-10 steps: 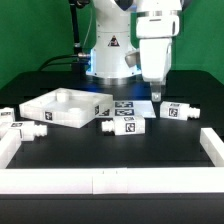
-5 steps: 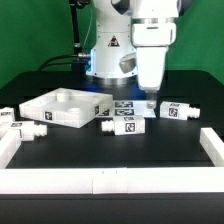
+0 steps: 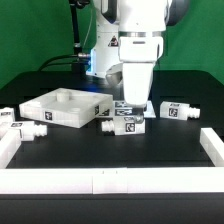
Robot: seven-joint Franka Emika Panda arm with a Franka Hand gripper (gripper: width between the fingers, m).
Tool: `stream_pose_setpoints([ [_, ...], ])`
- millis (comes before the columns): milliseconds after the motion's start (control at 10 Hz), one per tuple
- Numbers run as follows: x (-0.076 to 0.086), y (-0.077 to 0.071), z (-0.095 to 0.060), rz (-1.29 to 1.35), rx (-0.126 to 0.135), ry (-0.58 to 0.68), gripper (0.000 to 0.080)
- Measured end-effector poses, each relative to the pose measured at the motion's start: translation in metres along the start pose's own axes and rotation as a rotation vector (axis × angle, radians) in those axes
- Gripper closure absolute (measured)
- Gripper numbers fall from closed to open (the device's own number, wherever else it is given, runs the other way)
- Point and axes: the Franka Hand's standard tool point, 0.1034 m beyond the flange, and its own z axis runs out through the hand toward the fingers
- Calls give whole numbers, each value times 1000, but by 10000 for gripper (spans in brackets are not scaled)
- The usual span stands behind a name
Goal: Assemble one leg
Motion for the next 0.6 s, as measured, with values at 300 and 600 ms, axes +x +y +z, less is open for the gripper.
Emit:
stream_pose_setpoints([
  [300,-5,-9,13,7,22,-3,151],
  [600,-8,-11,16,12,30,-4,151],
])
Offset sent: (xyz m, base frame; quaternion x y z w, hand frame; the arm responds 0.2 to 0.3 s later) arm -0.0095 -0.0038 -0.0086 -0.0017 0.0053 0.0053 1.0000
